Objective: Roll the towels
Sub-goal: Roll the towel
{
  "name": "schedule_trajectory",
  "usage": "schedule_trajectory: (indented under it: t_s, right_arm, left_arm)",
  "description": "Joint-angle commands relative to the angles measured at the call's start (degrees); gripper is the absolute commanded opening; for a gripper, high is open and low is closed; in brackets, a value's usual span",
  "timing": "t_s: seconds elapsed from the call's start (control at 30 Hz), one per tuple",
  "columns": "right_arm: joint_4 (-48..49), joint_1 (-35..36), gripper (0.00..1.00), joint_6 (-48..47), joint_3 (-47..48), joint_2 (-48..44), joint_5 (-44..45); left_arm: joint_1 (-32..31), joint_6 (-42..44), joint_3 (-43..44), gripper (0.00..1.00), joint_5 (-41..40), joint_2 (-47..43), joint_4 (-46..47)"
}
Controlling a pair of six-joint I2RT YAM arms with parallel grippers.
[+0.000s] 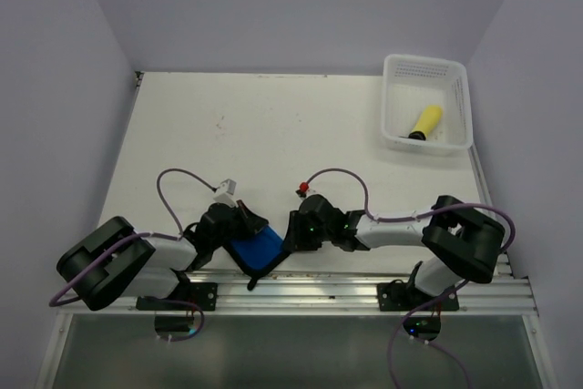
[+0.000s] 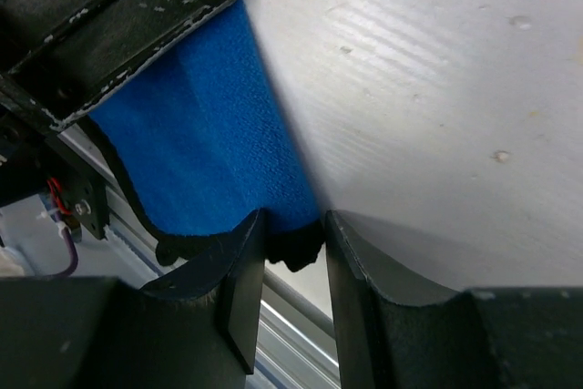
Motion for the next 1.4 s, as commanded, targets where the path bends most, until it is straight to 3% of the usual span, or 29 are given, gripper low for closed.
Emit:
schedule_trajectory:
  t_s: [0.0, 0.13, 0.33, 0.5, 0.63, 0.9, 1.37]
  right_arm:
    - [-5.16, 2.54, 0.36, -1.36, 0.94, 1.88, 1.41]
    - [-9.44, 5.44, 0.35, -2.15, 2.96, 3.55, 4.74]
    - [-10.34, 5.71, 0.2, -2.5, 3.49, 4.08, 5.89]
    - [-11.48, 6.32, 0.0, -4.08, 4.9, 3.82, 7.29]
    - [-13.85, 7.91, 0.0, -5.75, 6.74, 2.94, 10.01]
    - [-23.43, 12.65, 0.0, -8.92, 12.63, 1.44, 28.46]
    - [-31.87, 23.29, 0.0, -13.04, 24.49, 9.35, 49.38]
  left_arm:
    - [-0.11, 0.61, -2.34, 0.0, -5.51, 0.54, -6.34]
    - [-0.11, 0.52, -2.43, 0.0, -5.51, 0.8, -6.43]
    - [-0.2, 0.52, -2.34, 0.0, -5.33, 0.63, -6.61]
    - [-0.2, 0.52, -1.38, 0.0, -5.6, 0.54, -7.48]
    - [-0.2, 0.95, 0.47, 0.0, -5.51, -0.16, -9.24]
    - [-0.02, 5.26, 11.53, 0.0, -7.26, -3.24, -19.95]
    - [2.26, 8.07, 21.39, 0.0, -5.51, -2.89, -23.31]
